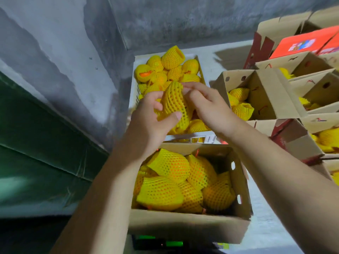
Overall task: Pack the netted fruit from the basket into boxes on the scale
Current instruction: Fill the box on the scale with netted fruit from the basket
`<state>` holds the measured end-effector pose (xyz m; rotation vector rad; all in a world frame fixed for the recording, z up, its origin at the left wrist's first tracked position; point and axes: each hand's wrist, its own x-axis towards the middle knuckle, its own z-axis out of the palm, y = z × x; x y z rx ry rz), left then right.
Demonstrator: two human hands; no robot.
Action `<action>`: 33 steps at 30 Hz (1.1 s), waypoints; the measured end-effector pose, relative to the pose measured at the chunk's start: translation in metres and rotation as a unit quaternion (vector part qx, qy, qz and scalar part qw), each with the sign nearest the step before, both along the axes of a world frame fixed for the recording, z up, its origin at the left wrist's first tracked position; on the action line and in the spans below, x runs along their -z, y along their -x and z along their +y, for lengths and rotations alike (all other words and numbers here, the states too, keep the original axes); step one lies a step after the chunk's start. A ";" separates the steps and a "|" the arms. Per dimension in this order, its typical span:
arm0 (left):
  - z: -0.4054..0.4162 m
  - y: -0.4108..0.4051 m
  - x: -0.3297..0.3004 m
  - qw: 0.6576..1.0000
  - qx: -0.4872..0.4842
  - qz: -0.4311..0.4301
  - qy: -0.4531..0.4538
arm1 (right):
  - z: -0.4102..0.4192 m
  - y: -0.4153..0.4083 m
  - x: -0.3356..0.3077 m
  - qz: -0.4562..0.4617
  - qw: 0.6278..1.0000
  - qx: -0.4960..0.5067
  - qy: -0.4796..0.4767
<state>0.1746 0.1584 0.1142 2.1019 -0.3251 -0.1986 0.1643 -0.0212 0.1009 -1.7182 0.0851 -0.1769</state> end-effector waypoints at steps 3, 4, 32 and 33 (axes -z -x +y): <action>0.024 0.041 0.009 0.987 -0.045 0.051 0.148 | 0.031 0.045 -0.014 -0.076 0.997 0.006 -0.013; 0.030 0.052 0.013 0.982 -0.049 0.067 0.171 | 0.041 0.060 -0.015 -0.099 0.995 0.010 0.004; 0.086 0.168 -0.005 0.976 0.000 0.186 0.112 | 0.135 0.210 -0.008 -0.065 0.935 0.279 -0.210; 0.094 0.160 -0.002 0.980 -0.007 0.156 0.125 | 0.124 0.210 -0.013 -0.112 0.933 0.323 -0.114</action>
